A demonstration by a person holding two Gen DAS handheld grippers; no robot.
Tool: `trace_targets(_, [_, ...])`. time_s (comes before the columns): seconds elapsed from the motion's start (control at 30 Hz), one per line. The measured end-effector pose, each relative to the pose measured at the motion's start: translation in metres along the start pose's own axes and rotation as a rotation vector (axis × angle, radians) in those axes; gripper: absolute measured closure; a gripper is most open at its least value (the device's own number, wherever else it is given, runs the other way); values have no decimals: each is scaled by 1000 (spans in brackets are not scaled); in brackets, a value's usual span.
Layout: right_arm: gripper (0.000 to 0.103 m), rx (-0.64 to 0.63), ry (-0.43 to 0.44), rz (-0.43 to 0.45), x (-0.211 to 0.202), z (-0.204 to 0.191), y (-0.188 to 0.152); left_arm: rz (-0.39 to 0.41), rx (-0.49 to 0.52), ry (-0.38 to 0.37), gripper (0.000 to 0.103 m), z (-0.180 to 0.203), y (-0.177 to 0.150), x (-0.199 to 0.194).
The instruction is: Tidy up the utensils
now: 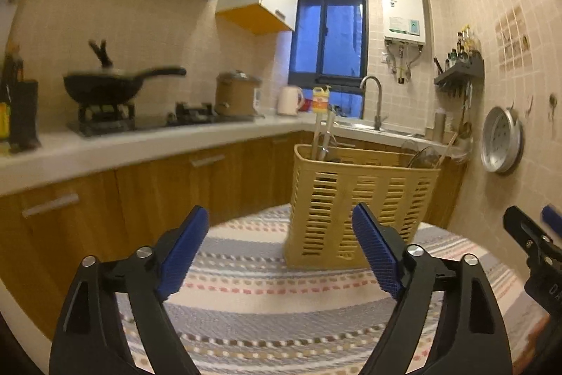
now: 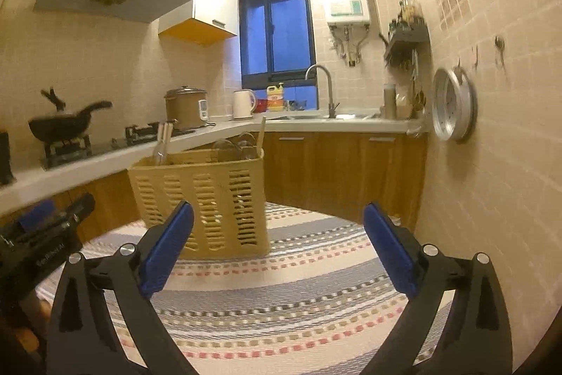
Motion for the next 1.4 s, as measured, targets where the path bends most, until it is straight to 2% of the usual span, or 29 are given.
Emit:
trace_targets(0.07, [10,-30,-10,0,2,-2,-4,-1,34,28,12,-1,-2,1])
trace_targets(0.27, [10,-33,21,-37,9,-10,-10,-3,30,45,10,-9,-4,1])
trace_targets(0.6, [10,-46,12,-50,12,-13,-13,-27,61,13,8,2,-10,4])
trace_targets(1.0, [10,-7,-6,-84,20,-4,-17,-50,32,16,8,-4,-14,7])
trace_targets(1.4, [8,14,-10,-79,19,1,-14,-56,47,17,8,1,-15,7])
Point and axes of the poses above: each gripper's, at about its wrist camera, not at the fingertips, and x roughly the way its jaws point, z to its right, y to its top, the point moved 10 cm from there along x, roughly the way its jaws point, and after that the axes turned 11 degrees about -y, right-handed, at the moved point
